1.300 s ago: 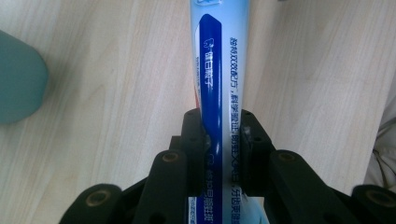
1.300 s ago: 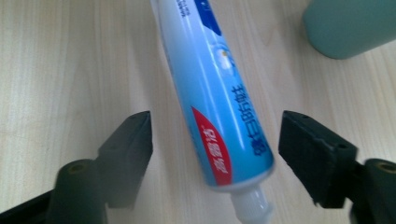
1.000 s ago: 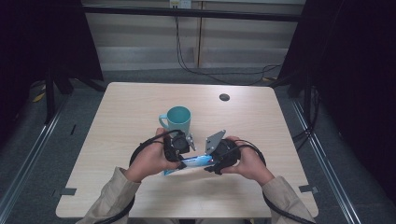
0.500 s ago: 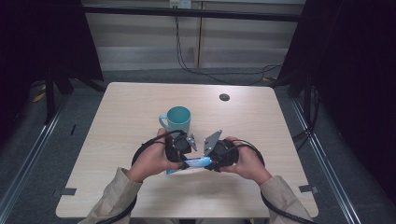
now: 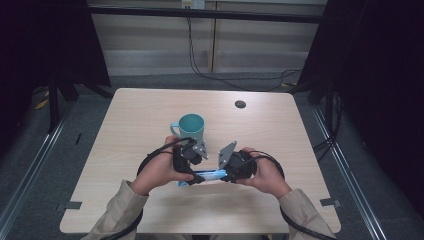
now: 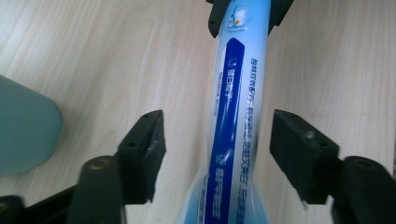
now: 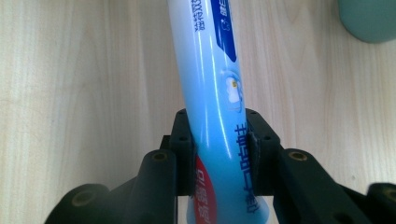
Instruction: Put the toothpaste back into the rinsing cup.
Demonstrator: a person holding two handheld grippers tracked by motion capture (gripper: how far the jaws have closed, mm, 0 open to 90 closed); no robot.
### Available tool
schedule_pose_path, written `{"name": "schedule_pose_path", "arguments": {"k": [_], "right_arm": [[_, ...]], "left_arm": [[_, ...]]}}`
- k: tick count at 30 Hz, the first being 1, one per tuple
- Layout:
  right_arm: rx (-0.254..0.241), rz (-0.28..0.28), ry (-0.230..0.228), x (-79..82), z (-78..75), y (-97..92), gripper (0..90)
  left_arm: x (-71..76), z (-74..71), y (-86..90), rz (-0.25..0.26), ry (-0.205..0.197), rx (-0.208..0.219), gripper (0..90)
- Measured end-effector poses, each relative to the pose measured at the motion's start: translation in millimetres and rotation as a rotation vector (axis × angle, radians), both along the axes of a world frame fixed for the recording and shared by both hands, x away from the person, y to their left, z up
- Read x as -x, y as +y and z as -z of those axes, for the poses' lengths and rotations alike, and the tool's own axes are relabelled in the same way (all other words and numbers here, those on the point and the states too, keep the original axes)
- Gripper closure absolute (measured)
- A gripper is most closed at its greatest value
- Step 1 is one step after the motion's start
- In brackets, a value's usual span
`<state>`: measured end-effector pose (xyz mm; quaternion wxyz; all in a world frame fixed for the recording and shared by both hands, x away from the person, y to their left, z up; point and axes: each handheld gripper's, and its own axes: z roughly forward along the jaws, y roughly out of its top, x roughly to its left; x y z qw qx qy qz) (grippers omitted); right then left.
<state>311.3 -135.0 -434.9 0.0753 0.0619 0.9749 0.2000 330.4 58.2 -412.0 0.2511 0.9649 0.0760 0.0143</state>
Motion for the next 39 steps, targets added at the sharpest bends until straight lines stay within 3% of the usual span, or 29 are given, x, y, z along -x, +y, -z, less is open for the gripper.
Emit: {"name": "schedule_pose_path", "arguments": {"k": [5,10,17,25,39], "right_arm": [[-0.006,0.034,-0.011,-2.2,-0.5,-9.1,69.2],[-0.017,0.066,-0.01,-3.6,-1.9,-19.3,69.2],[-0.023,0.094,-0.021,-2.9,-5.1,-28.1,69.3],[-0.028,0.112,-0.031,-4.0,-8.0,-39.9,69.3],[-0.102,0.174,-0.052,-5.9,-12.6,-50.0,69.5]], "left_arm": [[-3.9,-1.8,8.7,-0.042,-0.015,0.028,23.8],[-6.1,-2.1,15.5,-0.061,-0.037,0.038,22.2],[-9.9,0.3,25.8,-0.112,-0.014,0.061,21.2],[-13.6,0.4,37.6,-0.157,-0.017,0.064,20.1],[-12.0,14.5,43.9,-0.172,0.01,0.081,20.5]]}}
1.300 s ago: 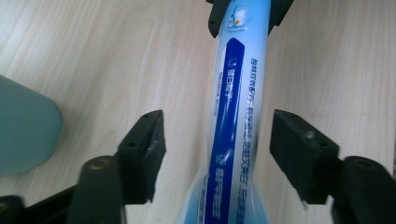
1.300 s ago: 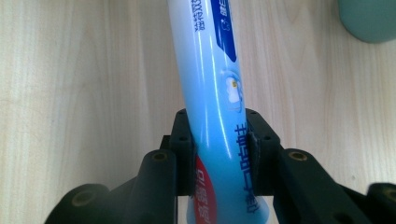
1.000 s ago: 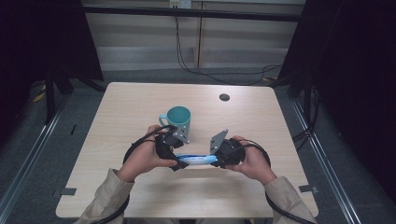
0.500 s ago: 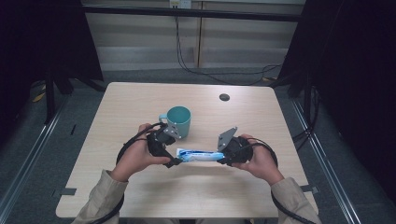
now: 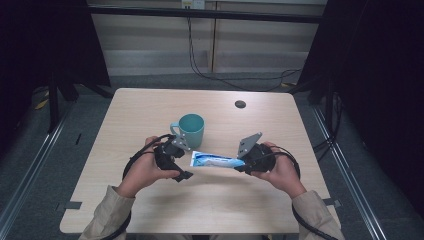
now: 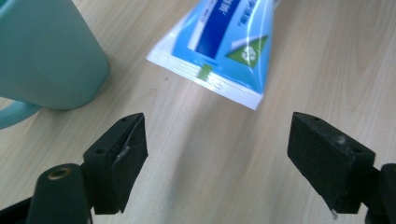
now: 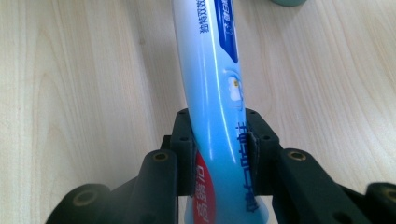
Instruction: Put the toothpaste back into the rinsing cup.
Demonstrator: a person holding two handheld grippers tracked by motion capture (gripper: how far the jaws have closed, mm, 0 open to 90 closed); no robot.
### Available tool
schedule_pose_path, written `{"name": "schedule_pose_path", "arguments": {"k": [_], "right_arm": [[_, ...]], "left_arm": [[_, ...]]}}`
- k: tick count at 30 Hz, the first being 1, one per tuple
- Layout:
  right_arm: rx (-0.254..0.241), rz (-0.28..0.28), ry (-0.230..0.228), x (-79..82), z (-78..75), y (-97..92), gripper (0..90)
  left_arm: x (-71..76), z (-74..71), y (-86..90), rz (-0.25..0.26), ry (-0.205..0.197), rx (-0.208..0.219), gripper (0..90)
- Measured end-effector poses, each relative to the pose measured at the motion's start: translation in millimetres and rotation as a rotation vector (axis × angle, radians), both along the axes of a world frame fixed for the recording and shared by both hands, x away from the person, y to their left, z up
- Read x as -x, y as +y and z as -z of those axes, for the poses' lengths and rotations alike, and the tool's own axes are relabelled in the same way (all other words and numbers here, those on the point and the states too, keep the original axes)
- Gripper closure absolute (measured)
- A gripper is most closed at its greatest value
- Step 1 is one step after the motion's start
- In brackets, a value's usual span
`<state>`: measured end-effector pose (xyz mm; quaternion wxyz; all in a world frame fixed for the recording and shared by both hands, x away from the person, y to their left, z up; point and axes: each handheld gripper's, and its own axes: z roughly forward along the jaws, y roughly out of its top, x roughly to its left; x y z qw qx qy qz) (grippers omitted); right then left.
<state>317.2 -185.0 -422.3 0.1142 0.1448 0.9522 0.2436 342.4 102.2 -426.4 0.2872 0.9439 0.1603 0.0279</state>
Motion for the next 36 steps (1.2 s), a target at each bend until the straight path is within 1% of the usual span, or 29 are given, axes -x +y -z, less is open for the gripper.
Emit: {"name": "schedule_pose_path", "arguments": {"k": [2,4,7,9,12,15,16,19,22,23,24,26,28,29,32,35,36], "right_arm": [[-0.012,0.004,-0.003,0.4,-1.0,-0.1,69.6],[-0.025,0.011,-0.007,0.8,-2.3,0.2,69.7],[-0.046,0.02,-0.007,0.5,-4.1,-0.2,70.0],[-0.061,0.037,-0.009,0.0,-4.5,-0.3,70.2],[-0.077,0.048,-0.005,-0.7,-4.7,-0.7,70.5],[-0.086,0.051,-0.007,-1.0,-3.7,0.9,70.6],[-0.087,0.051,-0.006,-0.9,-3.5,1.3,70.6],[-0.093,0.052,-0.004,-1.0,-2.8,2.0,70.7],[-0.11,0.062,-0.004,-1.6,-1.7,1.8,70.9],[-0.121,0.071,0.005,-1.3,-1.3,1.5,70.9],[-0.126,0.069,0.0,-2.0,-1.2,0.9,70.9],[-0.141,0.083,0.0,-1.7,-0.9,0.4,71.0],[-0.144,0.087,-0.003,-1.5,-0.9,0.5,71.1],[-0.146,0.09,-0.003,-1.6,-0.8,0.8,71.1],[-0.155,0.094,-0.001,-1.7,-0.1,1.0,71.2],[-0.161,0.098,-0.006,-1.1,-0.1,1.7,71.3],[-0.161,0.103,-0.012,-0.6,-0.3,1.9,71.3]], "left_arm": [[-0.4,2.0,1.2,-0.008,0.005,0.013,20.6],[-0.6,3.6,2.5,-0.028,0.015,0.032,20.9],[-1.0,5.3,4.1,-0.051,0.021,0.043,21.4],[-0.7,6.3,4.2,-0.059,0.026,0.058,21.7],[-1.1,6.7,4.4,-0.062,0.028,0.071,22.5],[-1.2,7.1,3.6,-0.072,0.028,0.098,22.7],[-1.5,7.2,3.3,-0.067,0.029,0.102,22.7],[-1.3,8.3,2.1,-0.07,0.034,0.11,22.6],[-1.5,9.0,1.6,-0.072,0.036,0.116,22.5],[-1.7,9.2,1.7,-0.076,0.038,0.124,22.5],[-2.2,9.1,1.9,-0.073,0.041,0.124,22.5],[-2.3,9.1,1.5,-0.077,0.041,0.132,22.5],[-3.0,8.6,1.2,-0.08,0.034,0.141,22.6],[-2.9,8.5,0.7,-0.092,0.038,0.158,22.8],[-3.8,7.6,0.4,-0.102,0.039,0.176,23.2],[-3.8,6.1,-0.4,-0.102,0.04,0.173,23.2],[-4.1,6.2,-0.8,-0.102,0.036,0.182,23.2]]}}
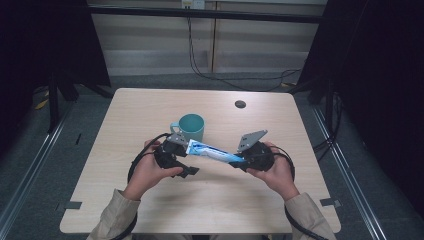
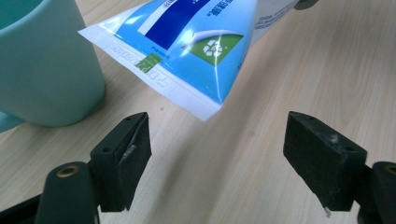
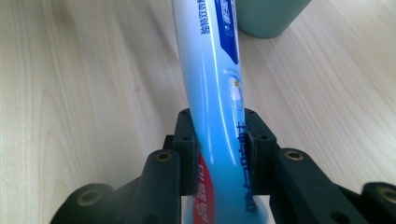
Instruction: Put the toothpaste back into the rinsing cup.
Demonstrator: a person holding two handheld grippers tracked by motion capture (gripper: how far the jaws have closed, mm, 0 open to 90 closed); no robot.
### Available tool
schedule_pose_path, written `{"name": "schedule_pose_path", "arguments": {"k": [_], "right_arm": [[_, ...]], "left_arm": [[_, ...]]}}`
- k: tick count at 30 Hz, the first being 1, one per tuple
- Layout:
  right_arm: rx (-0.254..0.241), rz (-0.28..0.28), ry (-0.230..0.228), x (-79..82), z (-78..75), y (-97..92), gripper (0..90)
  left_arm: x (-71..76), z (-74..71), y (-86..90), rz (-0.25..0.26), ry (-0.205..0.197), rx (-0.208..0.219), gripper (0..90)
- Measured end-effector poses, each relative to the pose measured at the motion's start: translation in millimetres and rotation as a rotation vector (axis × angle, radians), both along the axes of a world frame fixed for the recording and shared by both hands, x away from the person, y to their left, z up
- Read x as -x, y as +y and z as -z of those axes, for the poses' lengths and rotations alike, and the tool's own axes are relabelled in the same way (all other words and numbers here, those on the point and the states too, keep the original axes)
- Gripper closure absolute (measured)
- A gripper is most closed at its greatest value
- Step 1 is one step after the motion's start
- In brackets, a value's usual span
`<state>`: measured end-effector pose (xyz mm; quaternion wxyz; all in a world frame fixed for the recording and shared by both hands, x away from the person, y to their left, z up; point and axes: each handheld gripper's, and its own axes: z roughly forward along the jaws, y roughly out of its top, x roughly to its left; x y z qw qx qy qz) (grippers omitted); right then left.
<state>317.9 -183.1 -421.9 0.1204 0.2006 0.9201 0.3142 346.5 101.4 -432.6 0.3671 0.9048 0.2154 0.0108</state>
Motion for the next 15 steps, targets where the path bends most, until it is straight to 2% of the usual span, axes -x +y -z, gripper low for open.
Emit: {"name": "schedule_pose_path", "arguments": {"k": [6,15], "right_arm": [[-0.019,0.023,-0.008,-0.2,-1.2,-0.7,71.4],[-0.039,0.053,-0.011,1.1,0.4,0.4,71.6]], "left_arm": [[0.2,-1.3,-2.3,-0.006,0.002,0.017,23.9],[-2.1,-5.8,-1.9,-0.056,0.008,0.085,25.8]]}}
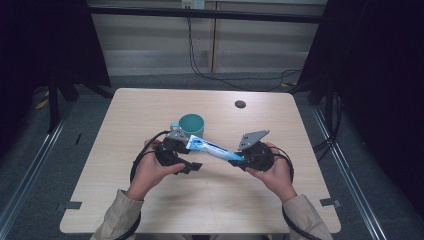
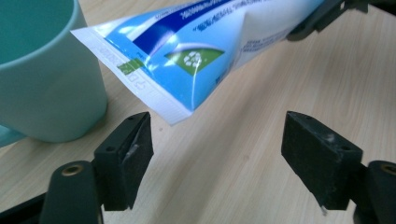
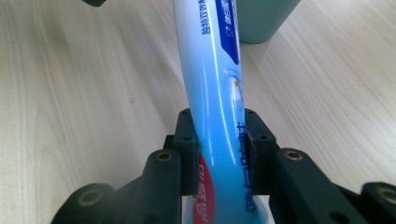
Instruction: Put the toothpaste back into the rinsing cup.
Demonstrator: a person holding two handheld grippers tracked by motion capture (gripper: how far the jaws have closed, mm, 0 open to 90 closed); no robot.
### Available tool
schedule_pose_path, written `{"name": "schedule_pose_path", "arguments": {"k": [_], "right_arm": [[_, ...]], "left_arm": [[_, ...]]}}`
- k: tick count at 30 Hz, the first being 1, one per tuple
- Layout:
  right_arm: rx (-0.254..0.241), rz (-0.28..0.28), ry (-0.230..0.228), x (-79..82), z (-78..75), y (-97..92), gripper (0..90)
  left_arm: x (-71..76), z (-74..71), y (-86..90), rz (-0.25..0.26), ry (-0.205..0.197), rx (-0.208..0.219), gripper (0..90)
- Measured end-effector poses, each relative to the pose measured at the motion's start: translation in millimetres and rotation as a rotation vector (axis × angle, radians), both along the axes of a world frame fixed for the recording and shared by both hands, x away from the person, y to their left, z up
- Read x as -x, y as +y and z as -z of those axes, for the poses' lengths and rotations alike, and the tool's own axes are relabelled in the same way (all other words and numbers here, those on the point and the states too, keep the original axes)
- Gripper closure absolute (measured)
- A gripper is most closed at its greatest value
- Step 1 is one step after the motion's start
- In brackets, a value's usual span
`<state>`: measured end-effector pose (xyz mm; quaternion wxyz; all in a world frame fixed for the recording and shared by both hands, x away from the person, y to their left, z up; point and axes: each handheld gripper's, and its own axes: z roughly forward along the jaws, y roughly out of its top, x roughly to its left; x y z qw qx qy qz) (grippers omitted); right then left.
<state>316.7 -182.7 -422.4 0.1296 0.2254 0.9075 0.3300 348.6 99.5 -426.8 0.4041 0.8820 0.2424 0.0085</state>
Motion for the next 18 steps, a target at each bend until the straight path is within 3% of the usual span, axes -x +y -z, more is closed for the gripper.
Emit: {"name": "schedule_pose_path", "arguments": {"k": [4,8,10,18], "right_arm": [[-0.013,0.027,0.0,0.0,0.7,0.3,71.6],[-0.034,0.061,0.0,0.8,1.3,-0.1,71.7],[-0.031,0.069,-0.003,0.9,1.6,0.4,71.7],[-0.054,0.086,-0.015,0.9,2.4,0.4,71.8]], "left_arm": [[-0.6,-1.3,0.2,-0.025,0.006,0.036,26.5],[-1.2,-0.9,-0.5,-0.049,0.013,0.044,25.3],[-1.5,-0.6,-1.0,-0.074,0.015,0.058,25.4],[-3.3,-1.9,-3.0,-0.098,0.032,0.095,24.6]]}}
